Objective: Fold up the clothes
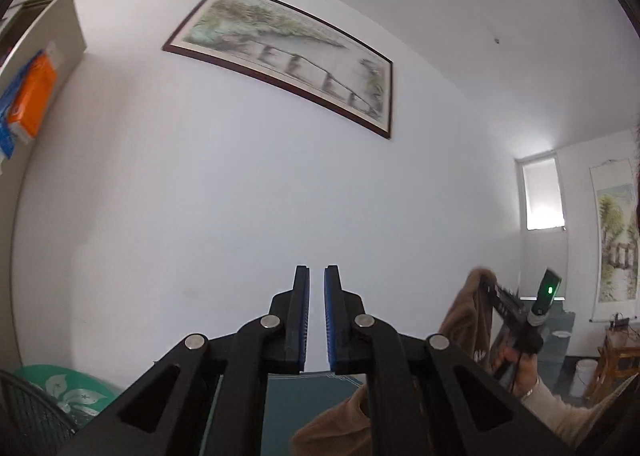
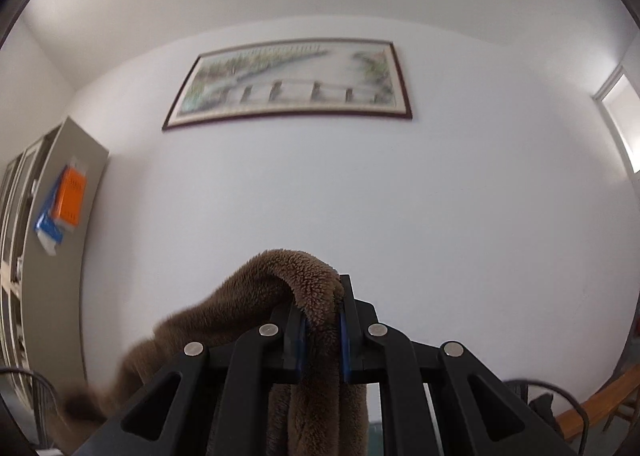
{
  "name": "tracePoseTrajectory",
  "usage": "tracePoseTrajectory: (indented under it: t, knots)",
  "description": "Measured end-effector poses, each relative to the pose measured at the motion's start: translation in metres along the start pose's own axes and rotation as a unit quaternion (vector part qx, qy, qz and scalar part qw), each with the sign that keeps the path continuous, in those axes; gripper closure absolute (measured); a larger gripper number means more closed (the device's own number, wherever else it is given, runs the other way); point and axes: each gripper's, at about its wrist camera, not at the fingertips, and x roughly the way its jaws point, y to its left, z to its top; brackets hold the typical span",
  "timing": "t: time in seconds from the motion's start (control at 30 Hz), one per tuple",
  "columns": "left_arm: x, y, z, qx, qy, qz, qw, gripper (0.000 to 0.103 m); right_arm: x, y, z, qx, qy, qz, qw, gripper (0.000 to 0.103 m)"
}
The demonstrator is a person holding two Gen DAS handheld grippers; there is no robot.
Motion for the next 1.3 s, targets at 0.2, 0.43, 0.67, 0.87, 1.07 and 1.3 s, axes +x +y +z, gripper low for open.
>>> tracePoseTrajectory:
  t: [0.2,0.43,0.67,0.87,1.07,1.3]
  knots:
    - [0.072,-0.026,-0.071,0.01,0.141,-0.078,0.9869,0.049,-0.034,0.028,0.029,-0.058,-0.06,-0.005,0.996,0.09]
    - [0.185,-0.005,-0.164,-0.079,0.323,-0.142,0.9324,0.018,-0.07,0.004,0.007,-0.065,-0.031,-0.056,0.996,0.09]
    - [0.293,-0.005,-0.242,-0.128,0.446,-0.181,0.8669,0.018,-0.107,-0.046,-0.027,-0.047,0.021,-0.137,0.989,0.09]
    - [0.353,-0.064,-0.281,-0.08,0.527,-0.222,0.8162,0.018,-0.129,-0.111,-0.091,-0.006,0.114,-0.219,0.969,0.09]
    - [0.39,-0.141,-0.32,0.014,0.595,-0.267,0.7578,0.018,-0.148,-0.166,-0.138,0.043,0.17,-0.278,0.944,0.09]
    - [0.405,-0.168,-0.363,0.045,0.648,-0.285,0.7047,0.018,-0.18,-0.192,-0.148,0.047,0.176,-0.325,0.928,0.09]
